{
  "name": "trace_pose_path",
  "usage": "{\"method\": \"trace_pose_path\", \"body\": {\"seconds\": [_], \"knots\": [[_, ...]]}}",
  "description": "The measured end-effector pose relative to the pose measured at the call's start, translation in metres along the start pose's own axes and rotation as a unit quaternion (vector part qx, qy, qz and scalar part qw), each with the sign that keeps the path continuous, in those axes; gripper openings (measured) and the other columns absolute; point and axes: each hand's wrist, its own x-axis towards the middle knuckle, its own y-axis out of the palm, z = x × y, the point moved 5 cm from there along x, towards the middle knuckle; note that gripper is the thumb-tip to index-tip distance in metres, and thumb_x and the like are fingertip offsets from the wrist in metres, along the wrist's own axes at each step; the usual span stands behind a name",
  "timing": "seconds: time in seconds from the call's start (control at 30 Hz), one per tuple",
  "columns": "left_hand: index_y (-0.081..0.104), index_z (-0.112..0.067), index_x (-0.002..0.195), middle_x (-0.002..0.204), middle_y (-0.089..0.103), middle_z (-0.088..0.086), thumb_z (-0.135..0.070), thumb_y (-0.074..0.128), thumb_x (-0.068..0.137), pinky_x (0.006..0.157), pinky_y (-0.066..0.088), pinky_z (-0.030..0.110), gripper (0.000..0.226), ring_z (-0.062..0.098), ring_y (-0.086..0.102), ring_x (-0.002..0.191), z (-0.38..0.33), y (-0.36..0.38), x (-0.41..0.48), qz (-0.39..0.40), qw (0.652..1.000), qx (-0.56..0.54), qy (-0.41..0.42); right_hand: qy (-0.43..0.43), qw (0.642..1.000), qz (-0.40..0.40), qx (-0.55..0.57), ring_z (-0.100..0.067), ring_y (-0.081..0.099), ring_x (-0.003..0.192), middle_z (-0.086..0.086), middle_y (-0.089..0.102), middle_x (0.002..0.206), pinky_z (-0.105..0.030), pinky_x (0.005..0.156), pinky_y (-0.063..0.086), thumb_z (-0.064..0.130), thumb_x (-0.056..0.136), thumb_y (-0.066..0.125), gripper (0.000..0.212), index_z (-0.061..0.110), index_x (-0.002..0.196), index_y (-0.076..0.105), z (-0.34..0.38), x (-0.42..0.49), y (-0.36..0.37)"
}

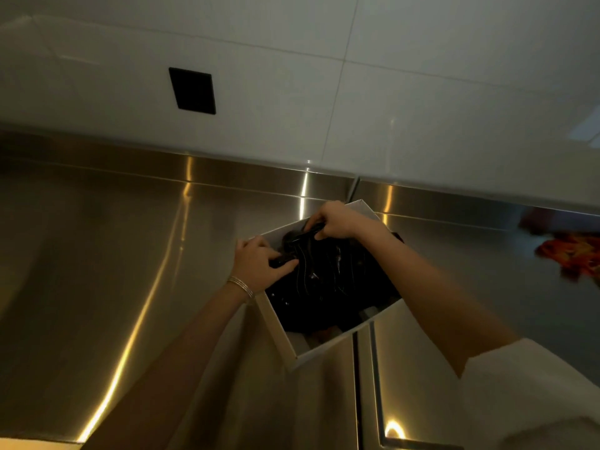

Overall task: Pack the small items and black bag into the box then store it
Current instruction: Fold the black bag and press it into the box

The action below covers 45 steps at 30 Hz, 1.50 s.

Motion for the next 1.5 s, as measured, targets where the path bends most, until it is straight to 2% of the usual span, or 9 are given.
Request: {"method": "trace_pose_path", "body": {"seconds": [0.1, 0.23, 0.4, 0.47, 0.57, 0.73, 1.03, 1.33, 1.5], "knots": [[0.075, -0.019, 0.078, 0.084, 0.065, 0.001, -0.074, 0.019, 0.059, 0.076, 0.013, 0.026, 0.081, 0.012, 0.049, 0.100, 0.001, -0.002, 0.002, 0.032, 0.999, 0.001, 0.019, 0.036, 0.999, -0.020, -0.022, -0.024, 0.060, 0.107, -0.006, 0.068, 0.112, -0.040, 0.100, 0.045, 0.006, 0.078, 0.066, 0.031, 0.020, 0.105, 0.070, 0.010, 0.012, 0.017], [0.071, -0.024, 0.081, 0.081, 0.067, -0.003, -0.074, 0.019, 0.064, 0.077, 0.017, 0.028, 0.074, 0.013, 0.049, 0.102, 0.000, 0.001, 0.002, 0.046, 0.998, 0.042, -0.024, 0.092, 0.984, -0.135, -0.071, -0.030, 0.051, 0.116, -0.004, 0.063, 0.117, -0.070, 0.103, 0.023, 0.009, 0.086, 0.056, 0.033, 0.029, 0.110, 0.065, 0.018, 0.008, 0.033], [0.055, -0.028, 0.113, 0.111, 0.060, -0.005, -0.056, 0.054, 0.073, 0.082, 0.035, 0.036, 0.049, 0.021, 0.049, 0.102, -0.006, -0.016, -0.011, -0.122, 0.989, 0.073, 0.048, -0.020, 0.993, -0.070, 0.088, -0.023, 0.055, 0.118, -0.010, 0.060, 0.127, -0.032, 0.101, 0.039, 0.017, 0.082, 0.068, 0.050, 0.015, 0.130, 0.052, 0.000, -0.022, 0.008], [0.059, -0.033, 0.112, 0.117, 0.062, -0.007, -0.048, 0.055, 0.074, 0.086, 0.035, 0.039, 0.042, 0.020, 0.048, 0.105, -0.016, -0.021, -0.010, -0.136, 0.977, 0.092, 0.138, -0.030, 0.980, -0.083, 0.181, -0.024, 0.058, 0.113, -0.012, 0.060, 0.125, -0.034, 0.100, 0.045, 0.015, 0.084, 0.065, 0.044, 0.010, 0.126, 0.051, -0.009, -0.033, 0.004], [0.068, -0.035, 0.096, 0.107, 0.068, -0.012, -0.039, 0.074, 0.069, 0.088, 0.032, 0.040, 0.028, 0.020, 0.053, 0.106, -0.012, -0.017, 0.000, -0.079, 0.989, 0.090, 0.091, -0.026, 0.980, -0.129, 0.152, -0.024, 0.059, 0.109, -0.011, 0.064, 0.115, -0.041, 0.098, 0.047, 0.017, 0.086, 0.063, 0.029, 0.011, 0.114, 0.060, -0.011, -0.030, 0.019], [0.066, -0.041, 0.100, 0.109, 0.064, -0.015, -0.046, 0.070, 0.072, 0.095, 0.026, 0.036, 0.029, 0.013, 0.042, 0.115, -0.015, -0.014, 0.007, 0.020, 0.992, 0.123, -0.019, 0.061, 0.984, -0.163, 0.045, -0.028, 0.054, 0.112, -0.005, 0.065, 0.112, -0.058, 0.103, 0.031, 0.029, 0.079, 0.069, 0.030, 0.020, 0.107, 0.062, 0.003, -0.009, 0.033], [0.056, -0.030, 0.124, 0.128, 0.057, -0.008, -0.008, 0.057, 0.081, 0.099, 0.024, 0.038, 0.048, 0.017, 0.041, 0.123, -0.029, -0.034, -0.005, 0.028, 0.996, 0.086, 0.026, -0.056, 0.979, -0.173, 0.095, -0.019, 0.047, 0.126, -0.008, 0.054, 0.135, -0.018, 0.101, 0.029, 0.018, 0.087, 0.062, 0.044, 0.012, 0.129, 0.052, -0.018, -0.089, -0.004], [0.066, -0.012, 0.112, 0.113, 0.066, 0.009, 0.005, 0.053, 0.074, 0.094, 0.041, 0.042, 0.044, 0.030, 0.055, 0.108, -0.028, -0.054, -0.020, -0.090, 0.990, -0.036, 0.104, 0.014, 0.978, -0.193, 0.080, -0.019, 0.056, 0.116, -0.008, 0.062, 0.124, -0.027, 0.098, 0.041, 0.015, 0.085, 0.064, 0.033, 0.012, 0.118, 0.061, -0.051, -0.163, 0.010], [0.056, -0.003, 0.124, 0.129, 0.055, 0.017, 0.004, 0.053, 0.086, 0.101, 0.032, 0.033, 0.039, 0.032, 0.049, 0.120, 0.005, -0.053, 0.008, -0.019, 0.998, -0.055, -0.024, 0.041, 0.975, -0.197, 0.096, -0.015, 0.054, 0.117, -0.003, 0.061, 0.123, -0.003, 0.087, 0.031, 0.015, 0.086, 0.064, 0.032, 0.013, 0.117, 0.062, -0.048, -0.175, 0.044]]}}
